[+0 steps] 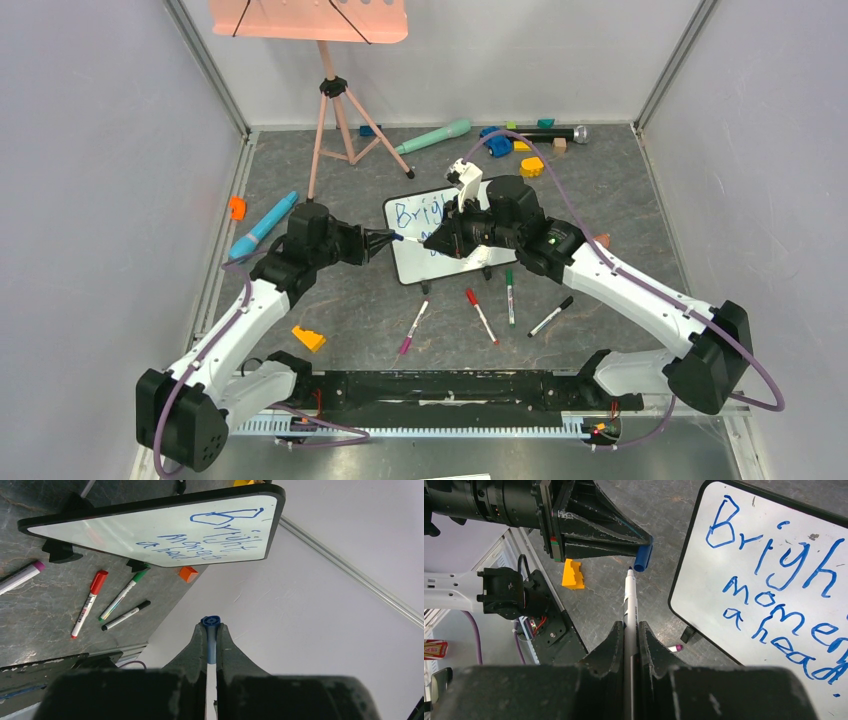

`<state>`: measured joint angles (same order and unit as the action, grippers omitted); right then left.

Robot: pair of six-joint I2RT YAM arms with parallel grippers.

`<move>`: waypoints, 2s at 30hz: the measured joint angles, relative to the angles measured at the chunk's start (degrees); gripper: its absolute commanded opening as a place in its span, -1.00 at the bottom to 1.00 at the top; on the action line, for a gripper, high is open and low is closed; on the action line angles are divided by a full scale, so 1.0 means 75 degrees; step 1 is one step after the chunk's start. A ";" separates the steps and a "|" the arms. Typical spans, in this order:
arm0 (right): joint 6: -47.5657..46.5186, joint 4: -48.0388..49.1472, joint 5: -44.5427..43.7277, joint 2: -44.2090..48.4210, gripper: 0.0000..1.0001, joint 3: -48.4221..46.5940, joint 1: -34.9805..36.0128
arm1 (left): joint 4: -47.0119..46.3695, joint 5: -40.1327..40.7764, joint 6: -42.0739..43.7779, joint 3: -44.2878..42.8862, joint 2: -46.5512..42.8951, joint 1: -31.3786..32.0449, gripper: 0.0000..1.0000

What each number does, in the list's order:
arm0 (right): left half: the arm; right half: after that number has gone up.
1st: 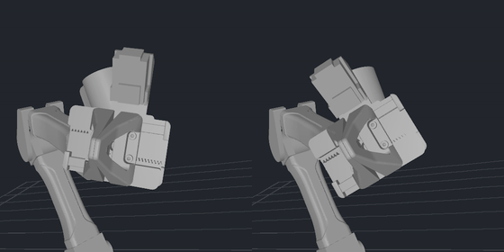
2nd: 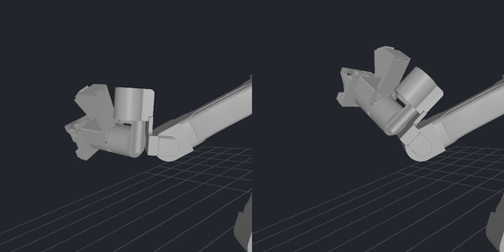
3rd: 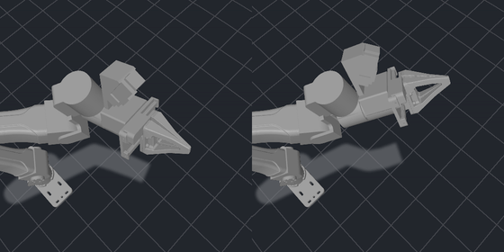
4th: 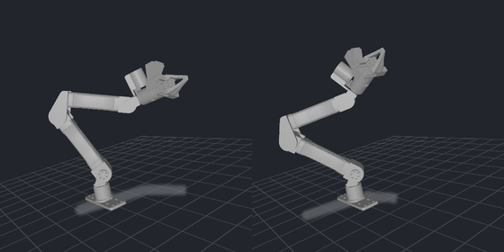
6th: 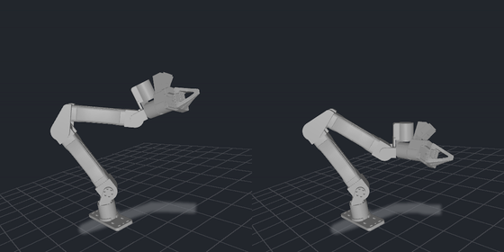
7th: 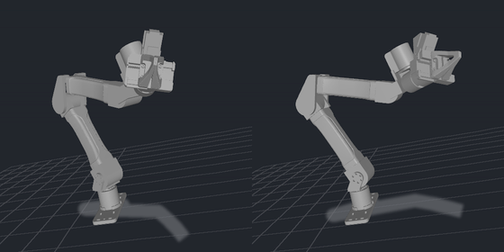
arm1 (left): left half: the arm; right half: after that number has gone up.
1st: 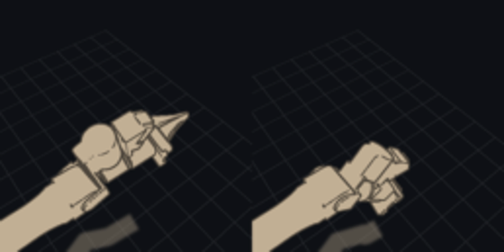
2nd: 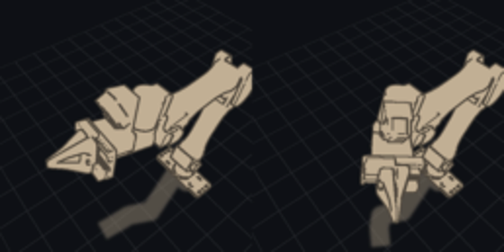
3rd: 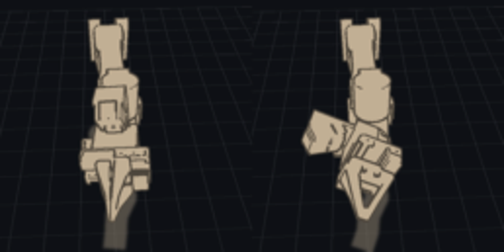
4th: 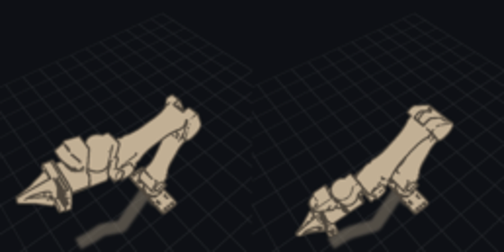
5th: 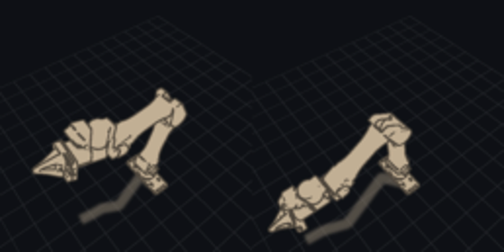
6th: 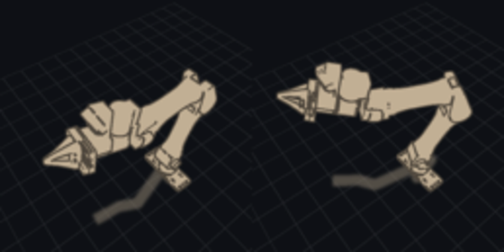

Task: Write a sentence on the whiteboard
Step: Insert the whiteboard marker without the cap into the pen cap.

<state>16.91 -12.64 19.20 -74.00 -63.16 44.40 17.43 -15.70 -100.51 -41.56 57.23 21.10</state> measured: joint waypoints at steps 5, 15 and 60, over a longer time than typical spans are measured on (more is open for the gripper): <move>-0.0003 0.0012 -0.0026 -0.0006 -1.00 -0.0009 0.0000 | -0.0006 0.0000 -0.0003 0.0041 -0.0058 0.0006 -0.96; -0.0055 0.0015 -0.0143 -0.0012 -1.00 -0.0009 0.0000 | -0.0006 -0.0082 -0.0047 0.0041 -0.0076 0.0009 -0.96; -0.0137 0.0198 -0.0245 0.0195 -1.00 0.0411 0.0000 | -0.0391 -0.0128 -0.0682 0.0251 -0.0079 0.0085 -0.96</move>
<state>15.88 -11.16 17.37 -72.53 -60.07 44.40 14.50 -16.67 -105.62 -39.68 56.64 21.74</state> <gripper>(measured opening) 0.118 0.051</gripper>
